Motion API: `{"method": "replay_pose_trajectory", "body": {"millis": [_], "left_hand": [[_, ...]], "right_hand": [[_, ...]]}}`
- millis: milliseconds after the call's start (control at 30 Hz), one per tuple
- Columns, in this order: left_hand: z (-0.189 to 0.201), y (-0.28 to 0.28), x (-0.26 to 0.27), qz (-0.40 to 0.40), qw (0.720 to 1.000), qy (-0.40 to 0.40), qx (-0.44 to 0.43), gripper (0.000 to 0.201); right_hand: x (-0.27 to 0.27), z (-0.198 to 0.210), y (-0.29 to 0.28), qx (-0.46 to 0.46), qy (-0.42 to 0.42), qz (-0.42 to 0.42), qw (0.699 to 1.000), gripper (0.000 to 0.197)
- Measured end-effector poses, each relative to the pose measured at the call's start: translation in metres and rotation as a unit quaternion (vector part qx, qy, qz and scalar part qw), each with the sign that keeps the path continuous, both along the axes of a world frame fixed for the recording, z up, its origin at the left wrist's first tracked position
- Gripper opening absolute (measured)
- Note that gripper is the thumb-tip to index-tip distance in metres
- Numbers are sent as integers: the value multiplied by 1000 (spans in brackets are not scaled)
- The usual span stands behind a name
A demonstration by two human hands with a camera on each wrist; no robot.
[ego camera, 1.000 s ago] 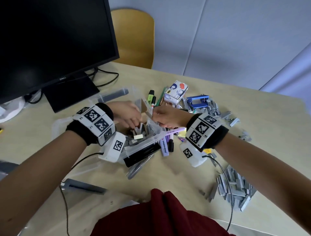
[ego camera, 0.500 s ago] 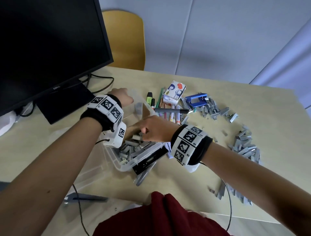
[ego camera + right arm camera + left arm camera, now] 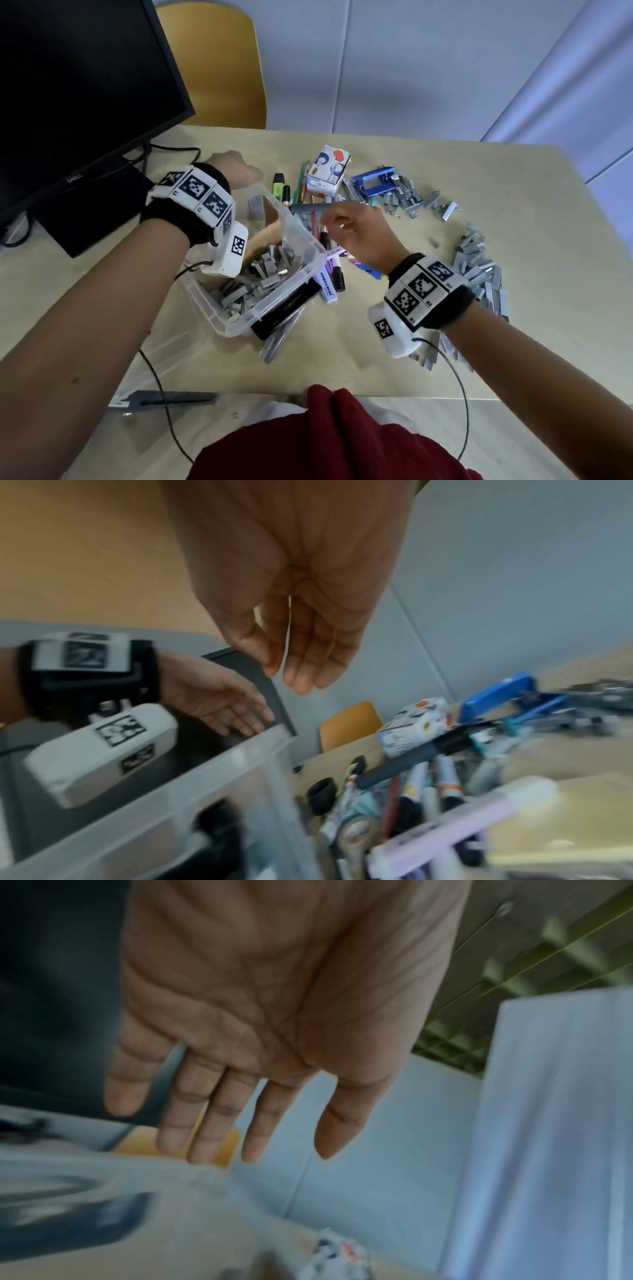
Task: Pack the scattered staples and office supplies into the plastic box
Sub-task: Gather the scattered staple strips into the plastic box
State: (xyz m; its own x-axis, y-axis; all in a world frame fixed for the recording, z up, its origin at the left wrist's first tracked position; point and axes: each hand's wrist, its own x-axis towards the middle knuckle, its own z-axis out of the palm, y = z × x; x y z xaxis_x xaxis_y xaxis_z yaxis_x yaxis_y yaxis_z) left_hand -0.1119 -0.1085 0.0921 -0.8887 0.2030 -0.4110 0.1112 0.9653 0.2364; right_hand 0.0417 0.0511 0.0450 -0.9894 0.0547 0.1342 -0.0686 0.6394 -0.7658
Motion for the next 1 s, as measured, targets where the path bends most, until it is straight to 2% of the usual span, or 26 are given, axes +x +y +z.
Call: {"method": "replay_pose_trajectory", "body": {"millis": [67, 167, 233, 333, 467, 533, 767, 900, 1000], "left_hand": [[9, 20, 18, -14, 998, 18, 63, 37], [26, 56, 53, -54, 982, 39, 175, 19], [29, 79, 77, -89, 972, 15, 216, 22], [11, 110, 105, -110, 964, -41, 237, 29], [-35, 139, 126, -106, 966, -103, 210, 16], [-62, 151, 134, -97, 973, -112, 179, 20], [-129, 178, 157, -113, 992, -49, 41, 27], [-145, 186, 164, -111, 994, -10, 6, 26], [-149, 186, 161, -105, 994, -2, 18, 26]], "right_hand": [[12, -2, 28, 9, -24, -63, 998, 14], [33, -11, 68, 54, -68, -100, 991, 14], [49, -19, 90, 75, -104, -109, 986, 15], [74, -34, 114, 98, -158, -85, 979, 14], [95, -58, 135, 148, -229, -42, 961, 17], [100, -70, 142, 188, -249, -28, 950, 21], [89, -101, 149, 241, -248, -24, 938, 29], [81, -110, 145, 259, -238, -40, 935, 24], [78, -114, 149, 252, -220, -29, 942, 20]]}}
